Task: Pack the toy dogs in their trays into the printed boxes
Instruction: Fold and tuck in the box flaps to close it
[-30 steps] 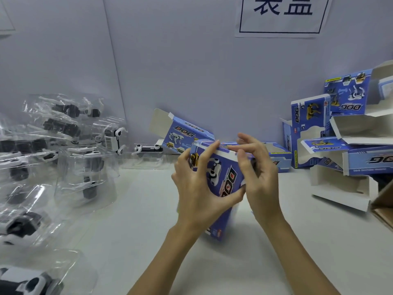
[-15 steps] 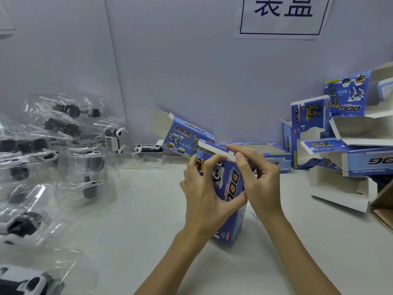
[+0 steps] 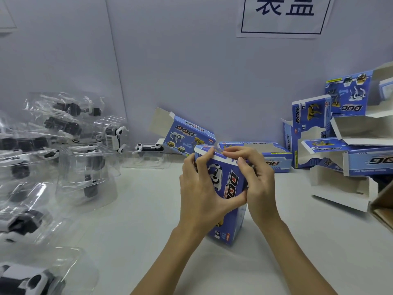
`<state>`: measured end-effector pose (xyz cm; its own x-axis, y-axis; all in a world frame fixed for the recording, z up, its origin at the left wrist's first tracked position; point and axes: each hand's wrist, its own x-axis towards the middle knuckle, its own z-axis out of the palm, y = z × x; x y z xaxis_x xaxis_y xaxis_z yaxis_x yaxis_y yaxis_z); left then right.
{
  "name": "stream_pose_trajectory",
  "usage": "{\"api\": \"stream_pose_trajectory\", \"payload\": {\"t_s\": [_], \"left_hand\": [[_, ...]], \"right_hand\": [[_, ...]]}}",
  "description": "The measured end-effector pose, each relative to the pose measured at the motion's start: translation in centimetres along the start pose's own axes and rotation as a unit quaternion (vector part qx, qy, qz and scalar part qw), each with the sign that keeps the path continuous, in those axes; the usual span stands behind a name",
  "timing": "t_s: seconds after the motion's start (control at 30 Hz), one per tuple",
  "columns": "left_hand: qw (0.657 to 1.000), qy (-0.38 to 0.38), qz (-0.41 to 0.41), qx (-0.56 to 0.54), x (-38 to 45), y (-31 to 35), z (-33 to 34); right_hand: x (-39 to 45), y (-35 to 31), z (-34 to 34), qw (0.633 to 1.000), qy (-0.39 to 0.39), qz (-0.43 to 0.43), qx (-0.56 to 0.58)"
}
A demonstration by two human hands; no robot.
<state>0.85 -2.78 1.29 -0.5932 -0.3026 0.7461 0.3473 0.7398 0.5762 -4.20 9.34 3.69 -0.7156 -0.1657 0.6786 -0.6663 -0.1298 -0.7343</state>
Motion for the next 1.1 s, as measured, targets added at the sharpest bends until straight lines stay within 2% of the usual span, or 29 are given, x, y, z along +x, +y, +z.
{"api": "stream_pose_trajectory", "payload": {"t_s": [0.1,0.23,0.33,0.6,0.9,1.0,1.1], "left_hand": [[1.0,-0.023,0.012,-0.009,0.4,-0.4,-0.4],[0.991,-0.075,0.008,-0.108,1.1,-1.7,-1.8],[0.991,-0.067,-0.006,-0.118,1.3,-2.1,-2.6],[0.995,-0.023,0.064,-0.078,1.7,-2.6,-2.8],[0.995,-0.012,0.062,-0.079,2.0,-3.2,-3.1],[0.995,-0.015,0.062,-0.079,2.1,-3.3,-3.5],[0.996,-0.013,0.053,-0.069,2.3,-3.5,-3.7]], "right_hand": [[-0.2,0.0,0.6,0.997,0.012,-0.048,-0.056],[-0.2,0.0,0.8,0.995,0.036,-0.058,-0.069],[-0.2,-0.2,0.9,0.995,0.033,-0.061,-0.071],[0.0,-0.3,0.6,0.992,0.002,-0.078,-0.096],[-0.4,-0.5,1.5,0.983,0.036,-0.097,-0.149],[-0.2,-2.1,1.6,0.97,0.009,-0.088,-0.225],[2.0,-4.6,1.0,0.95,-0.09,-0.004,-0.301]]}}
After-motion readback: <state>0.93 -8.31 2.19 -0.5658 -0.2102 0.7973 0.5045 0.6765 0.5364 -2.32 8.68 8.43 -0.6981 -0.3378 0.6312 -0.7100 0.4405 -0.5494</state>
